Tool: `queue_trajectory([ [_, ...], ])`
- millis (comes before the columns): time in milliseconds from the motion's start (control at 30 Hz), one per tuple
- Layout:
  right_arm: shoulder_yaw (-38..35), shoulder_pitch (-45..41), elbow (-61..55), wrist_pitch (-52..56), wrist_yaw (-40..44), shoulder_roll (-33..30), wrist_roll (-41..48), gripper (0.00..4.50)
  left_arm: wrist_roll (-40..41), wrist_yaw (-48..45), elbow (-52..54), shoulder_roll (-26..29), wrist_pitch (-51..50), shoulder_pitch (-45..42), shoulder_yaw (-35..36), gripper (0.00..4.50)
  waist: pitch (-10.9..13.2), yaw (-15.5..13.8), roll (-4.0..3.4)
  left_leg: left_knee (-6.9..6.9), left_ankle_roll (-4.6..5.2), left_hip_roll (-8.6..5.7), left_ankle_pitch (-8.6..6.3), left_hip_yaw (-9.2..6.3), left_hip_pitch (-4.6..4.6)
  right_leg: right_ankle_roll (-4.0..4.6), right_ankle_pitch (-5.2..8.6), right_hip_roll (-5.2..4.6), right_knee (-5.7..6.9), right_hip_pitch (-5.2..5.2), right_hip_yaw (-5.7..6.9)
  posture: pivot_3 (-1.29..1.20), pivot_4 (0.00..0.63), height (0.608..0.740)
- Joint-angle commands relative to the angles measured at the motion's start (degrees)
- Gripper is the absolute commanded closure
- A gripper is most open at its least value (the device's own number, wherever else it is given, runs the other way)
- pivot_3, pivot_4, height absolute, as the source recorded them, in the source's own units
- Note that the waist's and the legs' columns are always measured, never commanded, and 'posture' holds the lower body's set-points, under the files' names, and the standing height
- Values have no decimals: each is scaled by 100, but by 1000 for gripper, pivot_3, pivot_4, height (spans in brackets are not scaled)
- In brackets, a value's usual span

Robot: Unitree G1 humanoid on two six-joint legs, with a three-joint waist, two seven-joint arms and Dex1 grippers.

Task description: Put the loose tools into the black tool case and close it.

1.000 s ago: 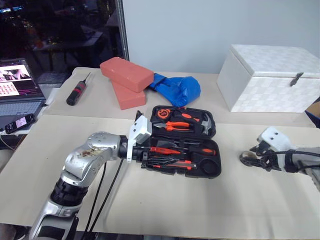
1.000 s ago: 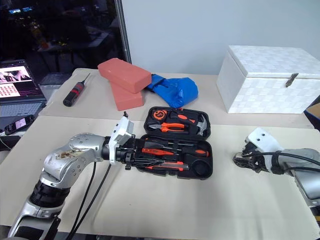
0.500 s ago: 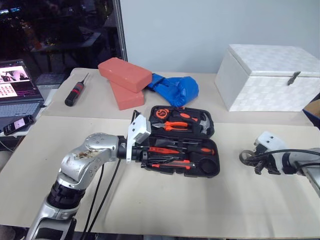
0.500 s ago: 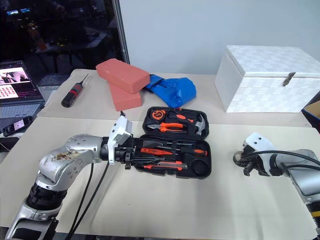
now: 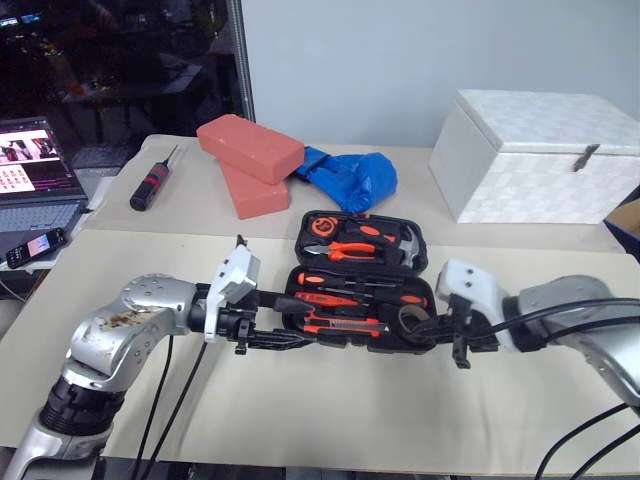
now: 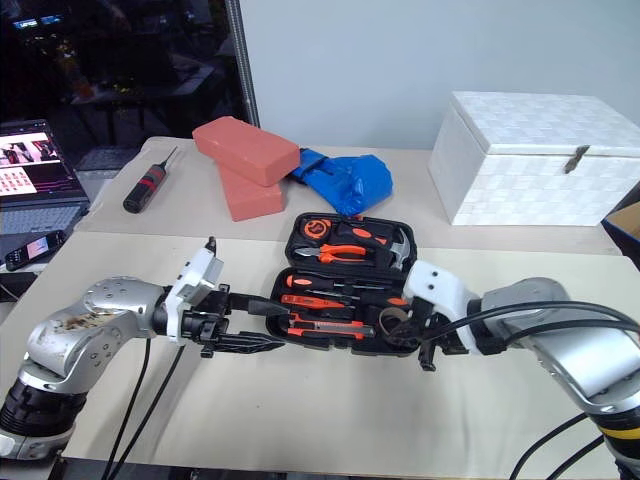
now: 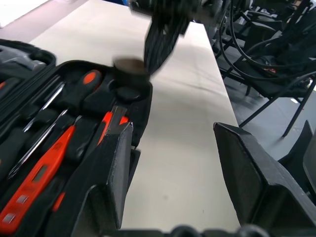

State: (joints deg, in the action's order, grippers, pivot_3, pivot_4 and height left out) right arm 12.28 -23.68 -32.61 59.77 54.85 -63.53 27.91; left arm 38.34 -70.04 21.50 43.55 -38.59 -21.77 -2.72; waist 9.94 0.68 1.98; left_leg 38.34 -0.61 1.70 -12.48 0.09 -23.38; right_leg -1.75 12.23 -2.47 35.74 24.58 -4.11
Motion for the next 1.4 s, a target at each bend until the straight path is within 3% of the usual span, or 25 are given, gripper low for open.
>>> queue_trajectory([
  [33, 212, -116, 69, -166, 118, -173, -272, 4438, 83, 1, 146, 38, 142, 27, 144, 1701, 1, 5, 2, -1, 0, 0, -1, 0, -1, -6, -1, 0, 0, 1, 0, 0, 150, 740],
  [233, 753, -243, 506, -572, 417, -148, -769, 4438, 99, 192, 268, -5, 133, 96, 151, 1701, 1, 13, 2, -8, 4, 4, -4, -1, 4, -30, -11, 5, 8, 4, 4, 0, 150, 740],
  [400, 760, -272, 539, -733, 673, -84, -784, 2923, 40, 360, 237, -26, 150, 114, 143, 1701, 2, -4, 4, -4, 4, 3, -4, -2, 7, -25, -9, 4, 9, -1, 6, 0, 150, 740],
  [467, 185, -120, 435, -576, 642, 2, -394, 2385, 77, 589, 164, -88, 24, 122, 207, 1701, 2, -6, 4, -4, 4, 3, -4, -2, 6, -25, -8, 4, 9, -2, 6, 0, 150, 740],
  [633, -1204, 344, 220, -531, 291, 431, 281, 2385, 261, 1633, -143, -497, -597, -47, 526, 1701, 5, 0, 9, -9, 6, 3, -5, -8, 2, -32, -8, 5, 12, 0, 10, 0, 150, 740],
  [700, -1926, 372, 313, -698, -690, 1070, 47, 2385, 8, 2765, -565, -984, -1036, -418, 638, 1701, 12, 1, 22, -4, 6, 3, -4, -9, 9, -36, -11, 5, 15, -9, 10, 0, 150, 740],
  [867, -2293, -787, 1501, 789, -2066, 1964, -73, 2385, -414, 4540, -1597, -1916, -1868, -1392, 768, 1701, 25, 41, 40, 56, 2, 4, 1, -12, 16, -43, -48, 12, 28, -31, 6, 0, 150, 740],
  [967, -2214, -1423, 2332, 1027, -2502, 2400, -208, 2385, -610, 5010, -2557, -2203, -2073, -1950, 933, 1701, 26, 65, 42, 58, 9, 0, 18, -9, 13, -25, -67, 12, 15, -31, 1, 0, 150, 740],
  [1100, -1723, -2171, 3796, 581, -2757, 2729, -711, 2385, -1020, 4920, -3890, -2320, -1689, -2618, 756, 1701, 26, 125, 41, 41, 8, 4, 21, -11, 15, -32, -74, 25, 24, -22, 1, 0, 150, 740],
  [1367, -726, -3358, 6751, -976, -2659, 3256, -1771, 2385, -1932, 4430, -7417, -2689, -53, -4278, 613, 1701, 27, 170, 41, -12, 6, -6, 21, -11, -23, 1, -86, 16, 1, 16, -1, 0, 150, 740],
  [1400, -734, -3435, 7018, -1117, -2681, 3293, -1836, 2617, -2051, 4340, -7717, -2732, 105, -4384, 556, 1954, 27, 173, 41, -19, 6, -13, 21, -10, -40, -1, -85, 6, 2, 36, -1, 0, 150, 740],
])
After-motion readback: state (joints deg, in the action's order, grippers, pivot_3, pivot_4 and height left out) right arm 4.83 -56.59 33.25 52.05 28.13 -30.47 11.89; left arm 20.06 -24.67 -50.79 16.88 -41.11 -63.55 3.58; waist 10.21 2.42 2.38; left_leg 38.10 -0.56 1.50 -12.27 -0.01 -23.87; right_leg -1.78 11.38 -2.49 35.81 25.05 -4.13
